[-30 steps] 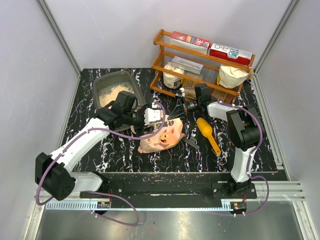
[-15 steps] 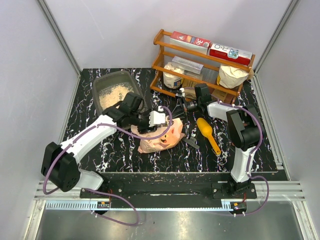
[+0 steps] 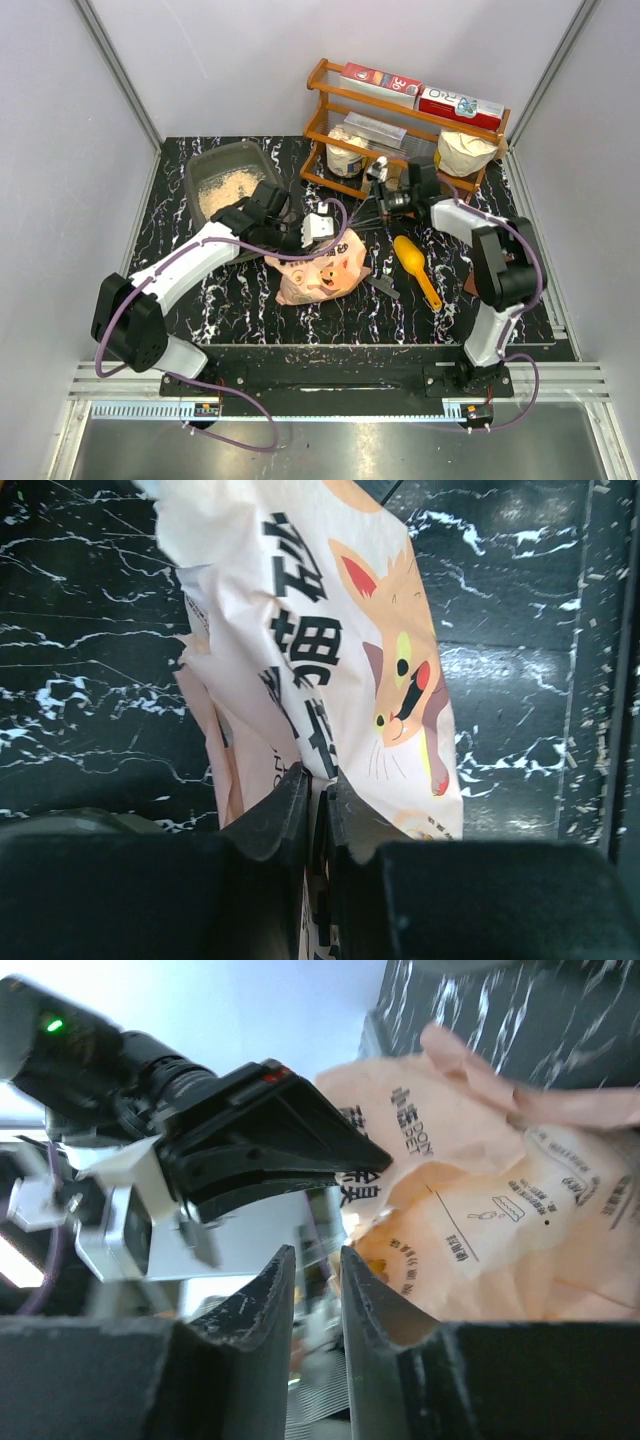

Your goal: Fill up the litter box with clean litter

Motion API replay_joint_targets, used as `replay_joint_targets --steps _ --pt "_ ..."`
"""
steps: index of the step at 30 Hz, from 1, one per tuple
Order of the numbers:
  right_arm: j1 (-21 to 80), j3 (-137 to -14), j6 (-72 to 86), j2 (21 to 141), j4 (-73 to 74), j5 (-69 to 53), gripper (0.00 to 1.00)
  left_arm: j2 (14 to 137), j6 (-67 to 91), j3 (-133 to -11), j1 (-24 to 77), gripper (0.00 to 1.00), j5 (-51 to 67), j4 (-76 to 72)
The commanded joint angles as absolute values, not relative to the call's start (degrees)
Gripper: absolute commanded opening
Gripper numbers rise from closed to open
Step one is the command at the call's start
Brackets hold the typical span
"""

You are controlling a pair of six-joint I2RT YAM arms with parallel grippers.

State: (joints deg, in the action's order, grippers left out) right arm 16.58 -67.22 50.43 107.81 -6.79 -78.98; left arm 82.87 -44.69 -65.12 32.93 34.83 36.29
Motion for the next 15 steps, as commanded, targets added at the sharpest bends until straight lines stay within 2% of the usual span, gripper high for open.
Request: replay_joint_targets --steps 1,3,7,8,11,15 --pt "13.01 -68.12 30.54 94.41 -5.02 -75.69 0.31 82.27 -35.27 -65.66 31.91 0.09 42.96 34.20" --pt "13.18 -67.77 14.12 88.09 2.61 -70.68 0.40 81.74 -33.06 -64.34 31.20 0.08 44.20 32.79" --pt "14.32 -63.20 -11.81 78.50 7.89 -67.86 0.50 80.33 -29.37 -62.76 28.92 0.08 47.98 29.98" --pt "15.63 -61.71 -22.39 76.05 11.13 -65.68 0.52 80.25 -28.66 -62.41 28.66 0.08 48.51 29.62" --pt "18.79 -59.95 -36.42 74.71 14.15 -61.19 0.57 80.42 -27.60 -62.14 28.39 0.08 49.66 28.39" --pt "21.35 -61.87 -41.56 78.30 15.55 -60.73 0.58 80.33 -25.93 -61.96 28.30 0.09 51.06 26.72"
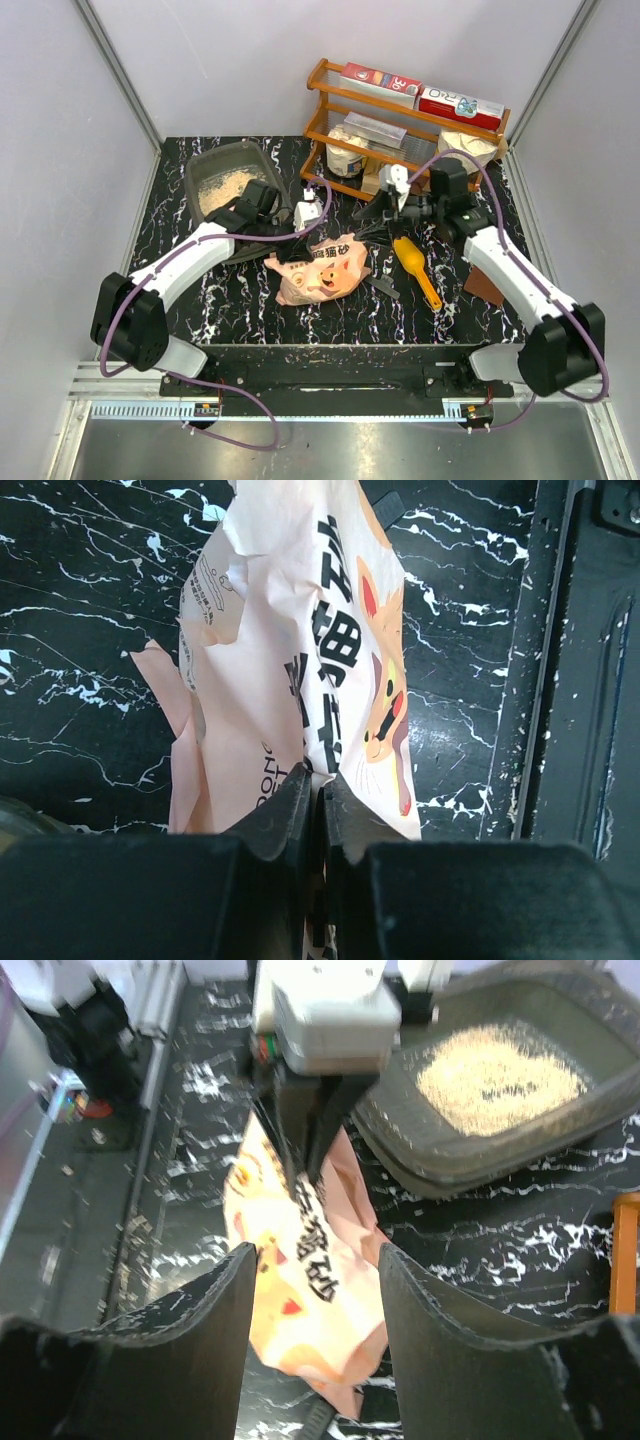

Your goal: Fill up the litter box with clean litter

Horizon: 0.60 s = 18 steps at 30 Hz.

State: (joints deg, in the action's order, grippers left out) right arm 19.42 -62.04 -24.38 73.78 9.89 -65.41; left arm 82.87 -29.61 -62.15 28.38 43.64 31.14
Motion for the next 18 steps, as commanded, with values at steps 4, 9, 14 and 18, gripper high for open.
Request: replay_joint_targets --steps 4,9,14,18 --pt "24.08 -63.89 -46.92 82.60 17.31 -60.73 0.57 79.89 -24.26 -60.74 27.95 0.08 51.68 25.23" --pt "25.49 -65.83 -49.30 87.44 19.51 -61.00 0.57 79.37 -23.47 -59.94 27.25 0.09 51.94 24.70" --pt "26.19 -67.94 -51.59 91.40 22.58 -61.00 0.56 79.28 -21.97 -59.77 26.72 0.08 52.56 23.65" --pt "26.19 -68.12 -51.68 93.34 23.03 -60.56 0.51 79.28 -21.53 -59.77 26.46 0.08 53.17 23.20"
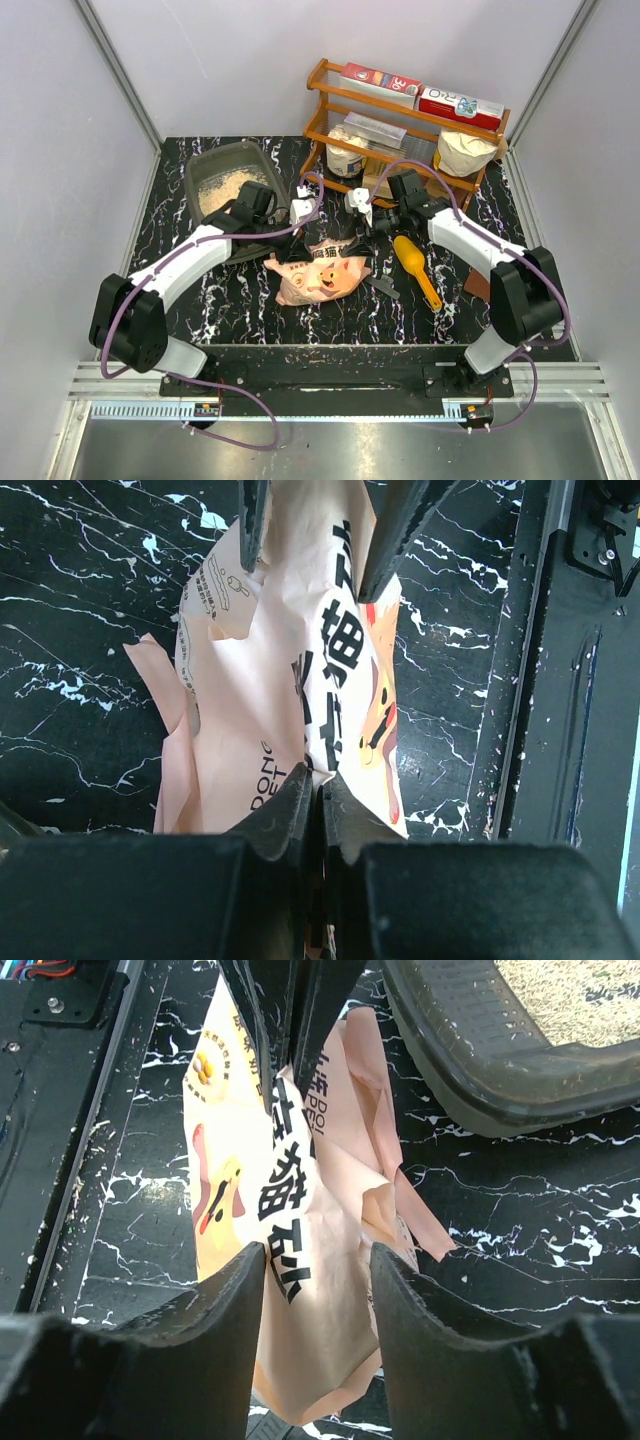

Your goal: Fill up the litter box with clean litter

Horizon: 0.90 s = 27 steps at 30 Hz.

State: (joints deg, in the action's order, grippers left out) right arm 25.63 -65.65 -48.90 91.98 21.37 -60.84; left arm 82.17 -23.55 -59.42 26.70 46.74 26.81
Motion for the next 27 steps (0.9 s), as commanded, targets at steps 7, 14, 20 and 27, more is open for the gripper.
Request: replay_joint_targets --steps 7,14,20,27 --pt "26.19 -69.34 -46.69 94.48 23.91 -60.65 0.12 78.75 -23.44 -59.76 24.17 0.31 54.85 27.30" --pt "26.19 -70.57 -43.43 93.60 26.45 -60.64 0.01 77.52 -37.61 -57.92 16.62 0.39 56.60 43.84" --pt "24.97 -74.97 -39.91 97.20 30.94 -59.32 0.00 77.70 -39.20 -58.27 10.99 0.01 58.80 45.44" --pt "21.45 -73.48 -34.62 97.03 30.41 -61.95 0.00 72.43 -32.97 -52.92 5.45 0.00 60.03 38.77"
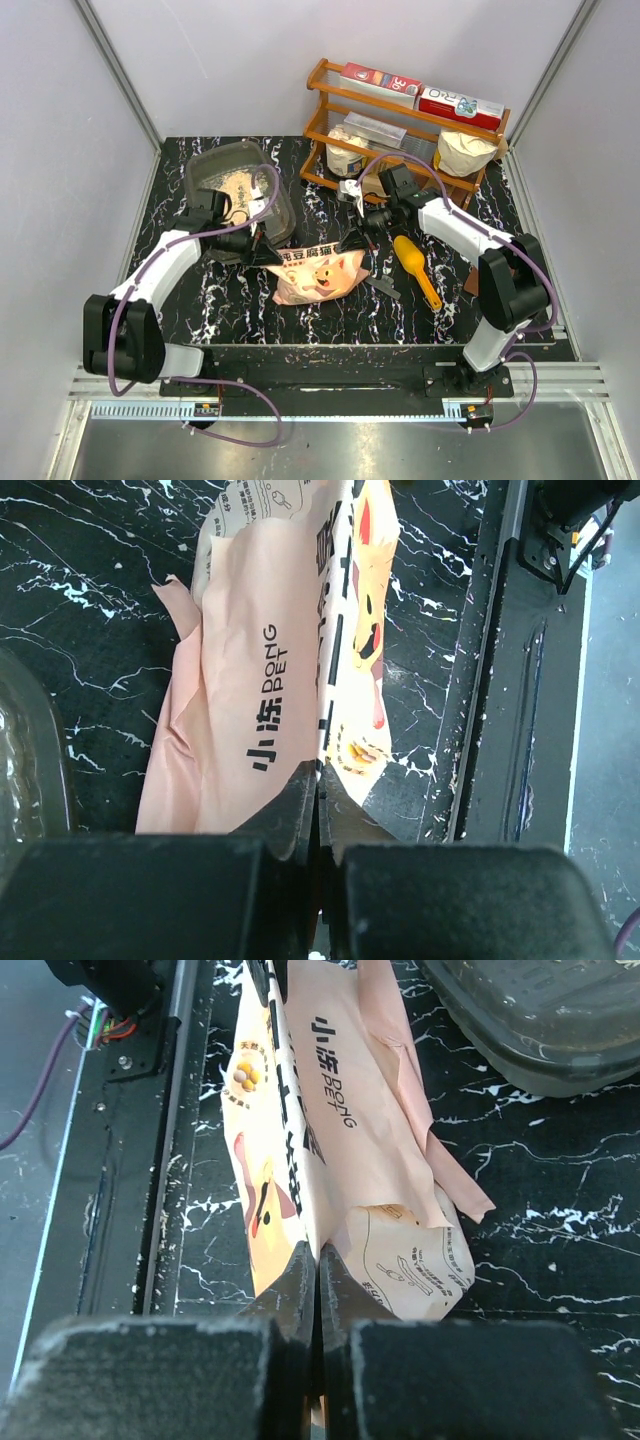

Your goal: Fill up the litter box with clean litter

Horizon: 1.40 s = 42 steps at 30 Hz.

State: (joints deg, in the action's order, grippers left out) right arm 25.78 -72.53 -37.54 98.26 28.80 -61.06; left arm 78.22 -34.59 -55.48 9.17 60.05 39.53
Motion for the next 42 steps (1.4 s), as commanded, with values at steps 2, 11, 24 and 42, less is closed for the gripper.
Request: replay_joint_targets --steps 2,11,24,42 --pt "21.09 -72.95 -34.80 97.21 29.89 -63.28 0.00 71.63 -31.21 -52.39 5.45 0.00 60.20 38.06" --pt "21.62 -74.79 -28.30 99.05 25.49 -67.50 0.00 66.80 -21.36 -51.41 10.00 0.45 55.91 22.87" --pt "21.88 -77.34 -27.15 100.11 25.75 -67.24 0.00 85.77 -19.34 -62.40 25.66 0.59 47.55 5.28" --pt "21.80 -80.33 -38.14 99.05 37.96 -61.35 0.14 87.01 -15.21 -64.07 24.08 0.00 54.05 11.43"
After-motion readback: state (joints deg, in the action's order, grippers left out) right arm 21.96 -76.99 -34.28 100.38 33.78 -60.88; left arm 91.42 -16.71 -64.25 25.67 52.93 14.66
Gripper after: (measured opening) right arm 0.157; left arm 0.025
